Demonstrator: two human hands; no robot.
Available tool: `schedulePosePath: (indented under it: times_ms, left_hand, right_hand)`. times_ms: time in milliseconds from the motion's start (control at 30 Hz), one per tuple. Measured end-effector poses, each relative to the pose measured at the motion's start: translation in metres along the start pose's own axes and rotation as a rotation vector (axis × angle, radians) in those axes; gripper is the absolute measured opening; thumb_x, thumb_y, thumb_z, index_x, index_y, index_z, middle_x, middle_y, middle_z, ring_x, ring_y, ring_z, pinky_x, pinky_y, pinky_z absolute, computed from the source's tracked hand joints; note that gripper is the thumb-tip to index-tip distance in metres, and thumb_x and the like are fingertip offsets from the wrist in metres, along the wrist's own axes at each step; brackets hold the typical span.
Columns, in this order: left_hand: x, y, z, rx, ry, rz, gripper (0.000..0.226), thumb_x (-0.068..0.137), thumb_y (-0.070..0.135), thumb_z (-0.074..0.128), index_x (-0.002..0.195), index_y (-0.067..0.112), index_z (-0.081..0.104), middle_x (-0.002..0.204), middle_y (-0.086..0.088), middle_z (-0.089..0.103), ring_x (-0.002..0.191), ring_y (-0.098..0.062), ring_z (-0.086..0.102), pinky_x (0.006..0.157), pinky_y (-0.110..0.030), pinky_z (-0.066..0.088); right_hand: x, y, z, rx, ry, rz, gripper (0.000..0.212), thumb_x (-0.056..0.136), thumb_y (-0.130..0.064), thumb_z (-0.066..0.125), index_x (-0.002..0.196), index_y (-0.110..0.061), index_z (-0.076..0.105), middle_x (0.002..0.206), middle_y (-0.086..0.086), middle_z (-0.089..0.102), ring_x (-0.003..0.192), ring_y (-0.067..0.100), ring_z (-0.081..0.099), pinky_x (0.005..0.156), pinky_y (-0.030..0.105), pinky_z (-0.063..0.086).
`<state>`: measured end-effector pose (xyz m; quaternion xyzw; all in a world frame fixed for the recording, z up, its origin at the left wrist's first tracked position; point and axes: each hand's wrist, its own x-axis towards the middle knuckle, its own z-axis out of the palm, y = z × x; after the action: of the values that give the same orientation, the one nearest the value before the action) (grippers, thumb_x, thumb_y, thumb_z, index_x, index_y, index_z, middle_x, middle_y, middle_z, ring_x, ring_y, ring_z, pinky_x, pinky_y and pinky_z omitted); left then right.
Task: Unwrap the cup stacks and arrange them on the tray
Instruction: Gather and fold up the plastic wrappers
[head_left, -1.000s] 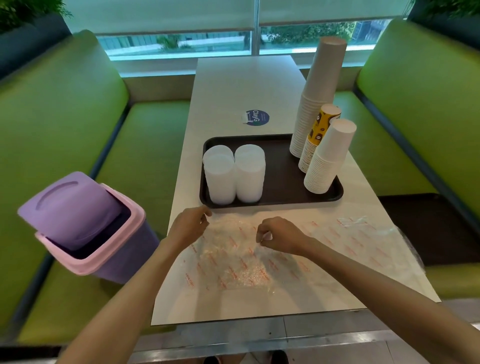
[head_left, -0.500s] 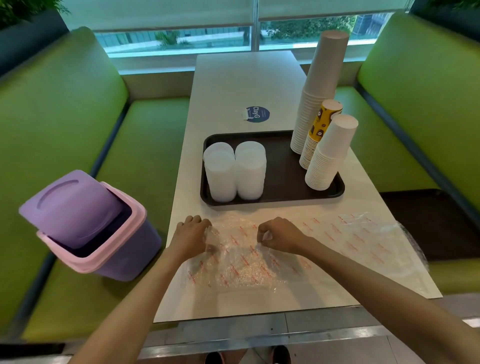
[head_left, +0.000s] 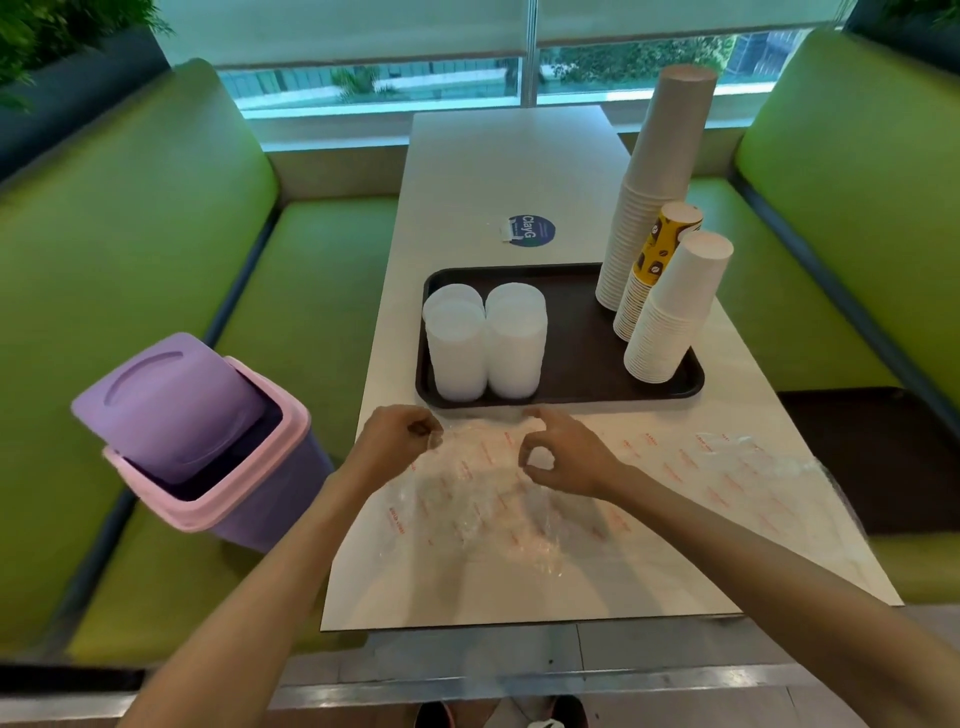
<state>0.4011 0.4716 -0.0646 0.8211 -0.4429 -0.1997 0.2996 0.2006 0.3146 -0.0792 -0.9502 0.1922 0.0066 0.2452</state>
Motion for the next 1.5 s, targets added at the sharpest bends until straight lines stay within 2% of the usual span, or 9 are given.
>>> schedulePosePath:
  times_ms: [233,467,667,900,1033,1100,1233,1400,1500]
  left_hand:
    - [-0.009,0.021,-0.019,-0.338,0.008,-0.04,0.019,0.079,0.001,0.073,0.089,0.017,0.068,0.077,0.0,0.064,0.062,-0.008,0.053,0.056,-0.016,0.044]
    - [-0.03,0.013,-0.026,-0.664,0.095,-0.201,0.012,0.089,0.0,0.061,0.084,0.009,0.068,0.064,0.003,0.07,0.056,-0.004,0.061,0.06,-0.018,0.051]
    - [-0.031,0.025,-0.023,-0.629,0.107,-0.149,0.011,0.091,0.004,0.059,0.09,0.002,0.07,0.063,0.005,0.07,0.058,-0.007,0.06,0.059,-0.019,0.049]
    - [-0.041,0.033,-0.026,-0.637,0.059,-0.14,0.051,0.075,0.066,0.059,0.099,0.022,0.066,0.087,0.002,0.072,0.075,-0.006,0.065,0.067,-0.017,0.051]
    - [-0.04,0.044,-0.022,-0.527,0.091,-0.082,0.006,0.085,0.002,0.067,0.09,0.003,0.064,0.075,-0.006,0.064,0.062,-0.003,0.059,0.058,-0.009,0.045]
    - [-0.033,0.054,-0.029,-0.516,0.127,-0.048,0.015,0.085,-0.01,0.06,0.084,0.004,0.063,0.072,-0.007,0.062,0.055,0.002,0.057,0.056,-0.009,0.044]
    - [-0.016,0.076,-0.058,-0.56,0.1,0.008,0.02,0.088,-0.006,0.057,0.084,0.012,0.063,0.073,-0.004,0.064,0.055,0.001,0.06,0.056,-0.011,0.048]
    - [0.003,0.098,-0.091,-0.564,0.089,0.084,0.017,0.087,-0.003,0.06,0.087,0.014,0.064,0.065,0.008,0.07,0.058,-0.001,0.064,0.057,-0.013,0.051]
    - [0.012,0.111,-0.106,-0.568,0.098,0.128,0.015,0.087,0.002,0.062,0.092,0.016,0.064,0.07,0.008,0.072,0.062,-0.002,0.066,0.059,-0.014,0.052]
  right_hand:
    - [0.017,-0.01,-0.01,0.129,0.095,-0.063,0.007,0.08,-0.012,0.071,0.084,-0.012,0.077,0.091,0.002,0.071,0.085,0.018,0.066,0.076,0.025,0.045]
    - [0.019,-0.004,-0.016,0.193,0.115,-0.054,0.008,0.08,-0.01,0.071,0.085,-0.009,0.077,0.087,0.003,0.072,0.08,0.013,0.064,0.076,0.02,0.045]
    - [0.019,-0.014,-0.016,0.233,0.057,-0.004,0.009,0.084,-0.014,0.067,0.089,-0.012,0.074,0.089,-0.001,0.071,0.081,0.015,0.065,0.075,0.029,0.052]
    - [0.019,-0.013,-0.022,0.279,0.056,-0.003,0.01,0.083,-0.007,0.065,0.089,-0.007,0.073,0.088,-0.002,0.07,0.08,0.01,0.064,0.074,0.02,0.049]
    - [0.016,-0.013,-0.029,0.34,0.107,0.0,0.013,0.081,-0.005,0.067,0.093,-0.012,0.065,0.088,-0.003,0.064,0.08,0.015,0.062,0.074,0.025,0.049]
    - [0.012,-0.014,-0.037,0.393,0.131,0.029,0.028,0.081,-0.007,0.07,0.1,-0.018,0.053,0.095,0.003,0.061,0.083,0.023,0.062,0.074,0.027,0.05]
    - [-0.002,-0.002,-0.062,0.404,0.064,0.124,0.038,0.086,-0.016,0.068,0.12,-0.015,0.051,0.109,0.005,0.061,0.088,0.024,0.064,0.083,0.031,0.051]
    - [-0.021,0.016,-0.088,0.421,0.052,0.124,0.013,0.092,-0.014,0.061,0.093,-0.004,0.069,0.078,0.0,0.067,0.076,0.014,0.065,0.072,0.018,0.048]
    - [-0.033,0.016,-0.11,0.527,0.123,0.096,0.013,0.094,-0.011,0.058,0.09,-0.005,0.07,0.083,0.004,0.067,0.077,0.011,0.062,0.073,0.012,0.046]
